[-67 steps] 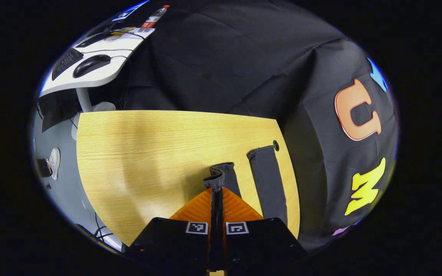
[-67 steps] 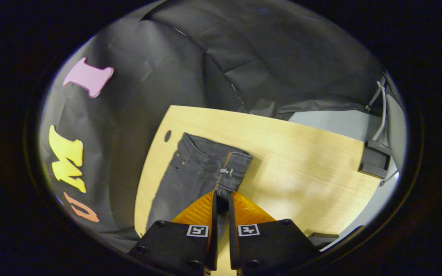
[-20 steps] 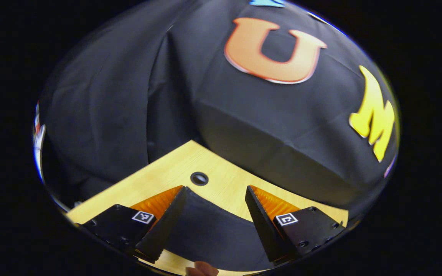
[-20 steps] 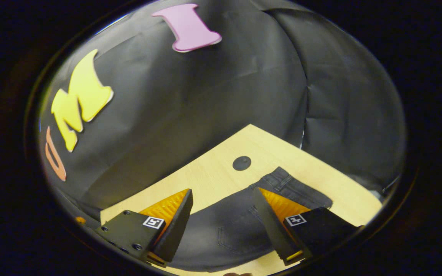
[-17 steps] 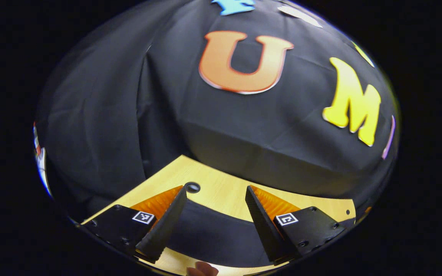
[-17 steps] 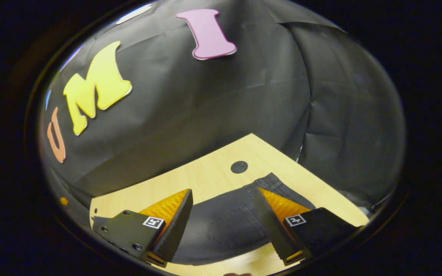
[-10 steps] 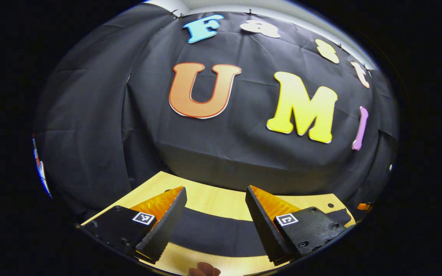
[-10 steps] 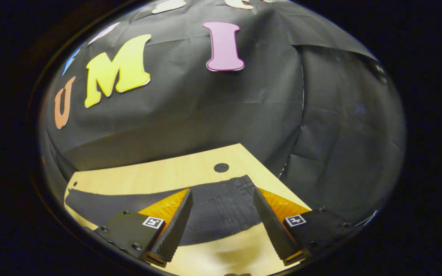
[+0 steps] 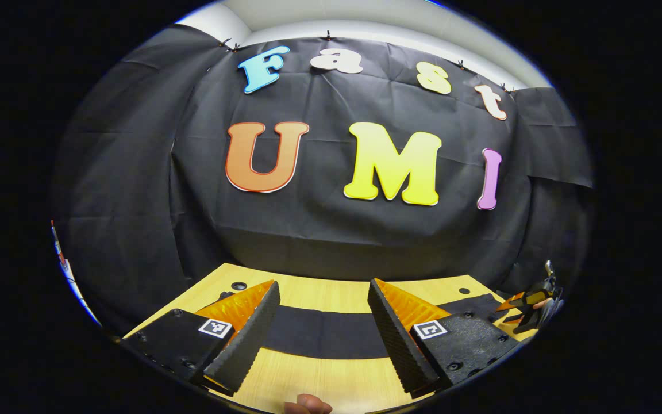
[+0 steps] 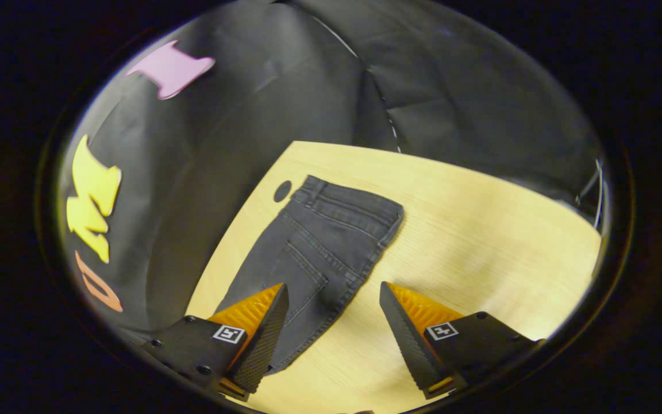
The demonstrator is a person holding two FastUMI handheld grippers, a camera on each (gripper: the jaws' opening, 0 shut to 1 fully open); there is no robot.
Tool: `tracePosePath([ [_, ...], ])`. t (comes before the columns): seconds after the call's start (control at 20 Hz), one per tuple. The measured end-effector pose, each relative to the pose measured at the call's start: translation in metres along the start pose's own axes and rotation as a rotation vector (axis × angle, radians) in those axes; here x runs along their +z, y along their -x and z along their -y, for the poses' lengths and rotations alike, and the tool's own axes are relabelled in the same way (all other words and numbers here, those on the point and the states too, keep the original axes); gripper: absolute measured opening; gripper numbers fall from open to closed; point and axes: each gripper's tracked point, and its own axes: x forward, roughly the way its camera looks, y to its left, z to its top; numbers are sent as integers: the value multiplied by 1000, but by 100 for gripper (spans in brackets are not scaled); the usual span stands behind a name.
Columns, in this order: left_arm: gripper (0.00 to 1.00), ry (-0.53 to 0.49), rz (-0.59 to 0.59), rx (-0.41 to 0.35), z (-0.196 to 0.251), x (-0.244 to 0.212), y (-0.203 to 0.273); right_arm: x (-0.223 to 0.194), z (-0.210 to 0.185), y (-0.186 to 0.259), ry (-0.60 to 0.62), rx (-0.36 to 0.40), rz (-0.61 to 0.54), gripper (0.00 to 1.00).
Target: Grasp the waist and the cuffs of the jeans and fold them to make the two legs overlap; first hold the waist and fold one-third of the jeans toward the cuffs, then hold the cuffs and fold the remaining one-third in the same direction to finish folding.
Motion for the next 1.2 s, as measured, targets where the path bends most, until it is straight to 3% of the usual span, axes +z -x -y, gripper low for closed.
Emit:
tracePosePath([
  [0.1,99,-5,3,-9,3,7,6,3,6,-4,-95,0,-31,93],
  [0.15,99,-6,5,-8,3,11,7,4,9,-5,-124,-4,-39,98],
  [0.2,98,-6,6,-6,7,14,10,7,10,-4,-139,-3,-36,92],
  [0.25,98,-2,4,-5,8,14,12,11,13,-2,-146,-12,-40,97],
  [0.35,98,-3,-3,2,8,8,22,16,13,3,-151,-17,-59,92],
  [0.4,99,-14,-8,12,3,8,23,17,15,4,-148,-31,-59,99],
  [0.45,99,-22,-13,23,-2,7,25,18,18,4,-141,-53,-63,89],
  [0.65,99,-16,-56,60,-16,-4,25,16,37,-4,-151,-90,-61,36],
  [0.7,99,-10,-69,64,-17,-9,26,16,37,-7,-152,-77,-63,37],
  [0.8,98,-1,-82,66,-18,-12,27,18,39,-13,-141,-81,-56,10],
  [0.9,99,-8,-81,68,-20,-10,27,16,35,-10,-81,-95,-23,1],
  [1.2,99,-3,-86,72,-24,-9,21,30,-3,33,305,-72,124,1],
])
